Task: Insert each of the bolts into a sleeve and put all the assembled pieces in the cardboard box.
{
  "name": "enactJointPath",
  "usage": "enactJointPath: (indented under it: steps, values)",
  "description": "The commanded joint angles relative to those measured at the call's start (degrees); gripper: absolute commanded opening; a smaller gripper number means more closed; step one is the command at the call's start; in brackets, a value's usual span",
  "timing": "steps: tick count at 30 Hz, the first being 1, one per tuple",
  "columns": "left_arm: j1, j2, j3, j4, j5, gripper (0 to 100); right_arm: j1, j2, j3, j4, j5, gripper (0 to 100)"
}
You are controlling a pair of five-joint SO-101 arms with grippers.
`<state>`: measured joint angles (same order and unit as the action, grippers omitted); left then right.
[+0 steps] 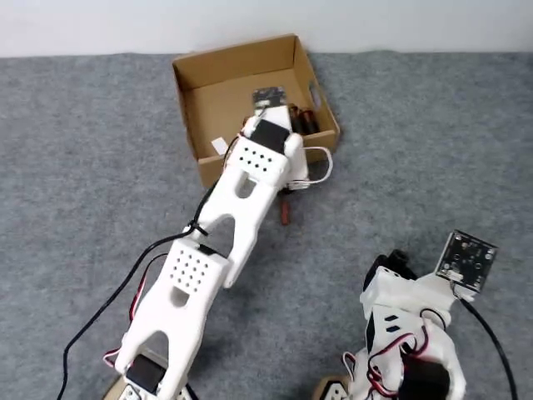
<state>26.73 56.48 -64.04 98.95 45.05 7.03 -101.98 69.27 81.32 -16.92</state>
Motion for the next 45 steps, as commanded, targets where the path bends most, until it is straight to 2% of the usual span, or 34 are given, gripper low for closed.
enactJointPath:
  steps: [1, 6, 12, 19, 25, 33, 41, 45]
  values:
    - [3.5, -13.0, 5.0, 1.7, 0.3, 0, 0.3, -0.4, -0.6, -0.9, 0.8, 0.8]
    - [7.5, -27.8, 20.5, 1.5, -2.0, 0, 0.2, -0.7, -0.8, -0.9, 1.0, 0.8]
    - [7.6, -45.3, 37.1, -2.2, -2.7, 0, -0.7, -2.0, -0.8, -0.8, 1.1, 0.8]
    - [6.4, -63.3, 58.4, -14.1, -7.4, 0, -11.9, -2.0, -0.9, -0.8, 1.1, 0.8]
    - [5.2, -77.4, 75.6, -27.0, -7.4, 0, -20.5, -2.0, -1.4, -0.8, 1.0, 0.8]
    - [5.4, -95.5, 92.2, -42.2, -7.4, 0, -32.4, -1.7, -1.5, -0.8, 1.1, 0.8]
    - [6.5, -112.8, 101.6, -46.6, -7.4, 0, -42.3, -1.5, -1.6, -0.8, 1.1, 0.8]
    - [6.5, -119.7, 106.9, -46.5, -7.4, 0, -47.1, -1.5, -1.5, -1.4, 5.8, 0.8]
